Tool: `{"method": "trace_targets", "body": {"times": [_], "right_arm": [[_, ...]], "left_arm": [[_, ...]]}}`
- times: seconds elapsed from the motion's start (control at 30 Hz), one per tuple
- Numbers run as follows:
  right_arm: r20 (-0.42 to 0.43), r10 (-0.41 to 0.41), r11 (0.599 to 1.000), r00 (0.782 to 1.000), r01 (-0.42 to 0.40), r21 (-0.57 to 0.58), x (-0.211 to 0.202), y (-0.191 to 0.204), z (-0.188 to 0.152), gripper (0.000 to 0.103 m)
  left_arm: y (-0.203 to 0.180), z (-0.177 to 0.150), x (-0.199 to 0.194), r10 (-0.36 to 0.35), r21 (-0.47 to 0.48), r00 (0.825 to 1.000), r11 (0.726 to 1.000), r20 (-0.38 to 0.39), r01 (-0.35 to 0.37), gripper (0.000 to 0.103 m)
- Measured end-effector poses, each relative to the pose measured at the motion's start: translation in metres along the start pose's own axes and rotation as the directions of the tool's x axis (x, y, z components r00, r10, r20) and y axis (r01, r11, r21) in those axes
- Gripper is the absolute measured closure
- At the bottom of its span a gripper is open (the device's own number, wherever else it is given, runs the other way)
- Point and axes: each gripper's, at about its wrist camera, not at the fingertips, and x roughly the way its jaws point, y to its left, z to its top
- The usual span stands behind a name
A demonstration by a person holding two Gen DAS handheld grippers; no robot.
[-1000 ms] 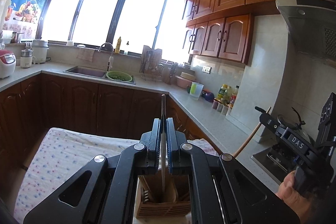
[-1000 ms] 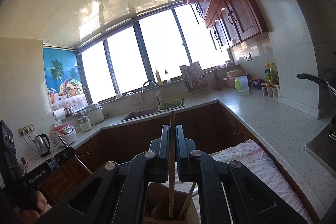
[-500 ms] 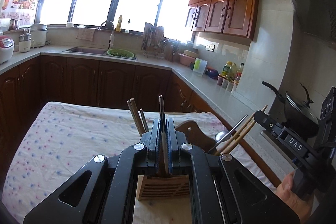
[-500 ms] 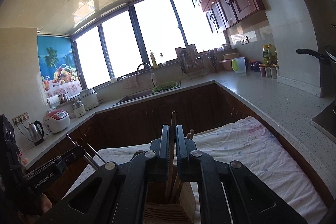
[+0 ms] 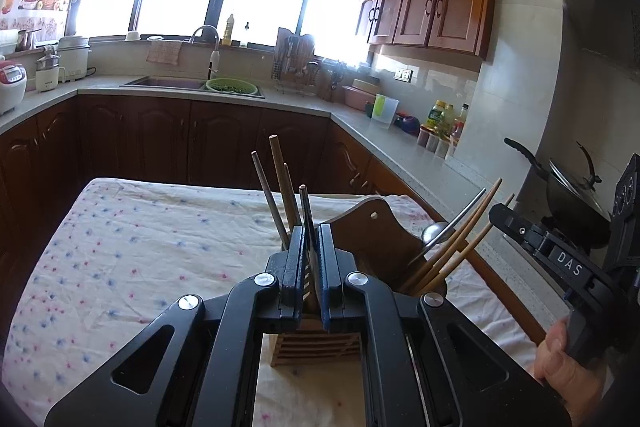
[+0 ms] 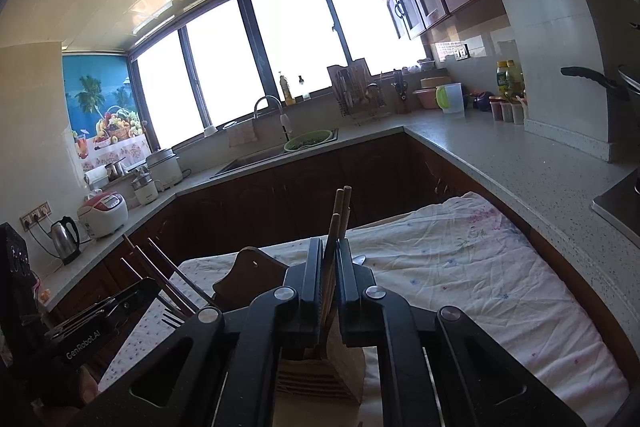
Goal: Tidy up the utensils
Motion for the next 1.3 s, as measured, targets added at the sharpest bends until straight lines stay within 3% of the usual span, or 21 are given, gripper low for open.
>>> {"method": "trace_targets", "body": {"times": [0.4, 0.47, 0.5, 0.53, 0.63, 0.67, 0.73, 0.8, 0.87, 1.0, 1.3], "right_arm": [[-0.01, 0.001, 0.999, 1.0, -0.001, 0.033, -0.001, -0.003, -0.001, 0.095], [-0.011, 0.011, 0.999, 1.0, -0.011, 0.052, -0.002, -0.005, 0.0, 0.091], [-0.009, 0.015, 0.998, 1.0, -0.015, 0.062, -0.002, -0.007, 0.0, 0.091], [-0.008, 0.018, 0.998, 1.0, -0.018, 0.068, -0.004, -0.008, 0.001, 0.086], [0.009, 0.026, 0.997, 1.0, -0.027, 0.078, -0.011, -0.009, 0.002, 0.058], [0.017, 0.029, 0.996, 0.999, -0.03, 0.081, -0.015, -0.01, 0.003, 0.055], [0.027, 0.035, 0.996, 0.999, -0.037, 0.082, -0.021, -0.009, 0.005, 0.052], [0.036, 0.045, 0.995, 0.998, -0.048, 0.088, -0.027, -0.009, 0.005, 0.026], [0.061, 0.055, 0.994, 0.997, -0.061, 0.09, -0.036, -0.009, 0.002, 0.012], [0.077, 0.052, 0.994, 0.996, -0.059, 0.092, -0.052, -0.011, -0.009, 0.007], [0.014, 0.066, 0.988, 0.998, -0.067, 0.141, -0.081, -0.019, -0.055, 0.007]], "left_arm": [[0.002, 0.002, 0.0, 0.006, 0.003, 1.0, 1.0, -0.019, -0.006, 0.097], [0.004, 0.002, -0.002, 0.006, -0.004, 1.0, 1.0, -0.024, -0.006, 0.094], [0.005, 0.003, -0.004, 0.008, -0.011, 1.0, 1.0, -0.022, -0.008, 0.086], [0.006, 0.003, -0.007, 0.009, -0.02, 1.0, 1.0, -0.015, -0.009, 0.075], [0.009, 0.005, -0.02, 0.017, -0.032, 1.0, 0.999, 0.019, -0.016, 0.065], [0.009, 0.006, -0.024, 0.017, -0.032, 1.0, 0.999, 0.025, -0.017, 0.064], [0.009, 0.005, -0.032, 0.027, -0.034, 0.999, 0.999, 0.033, -0.026, 0.047], [0.011, 0.002, -0.041, 0.048, -0.039, 0.998, 0.998, 0.05, -0.046, 0.034], [0.015, -0.005, -0.05, 0.073, -0.042, 0.996, 0.997, 0.059, -0.071, 0.024], [0.022, -0.022, -0.062, 0.104, -0.063, 0.993, 0.993, 0.046, -0.101, 0.015], [0.022, -0.064, -0.089, 0.126, -0.075, 0.992, 0.989, 0.0, -0.125, 0.014]]}}
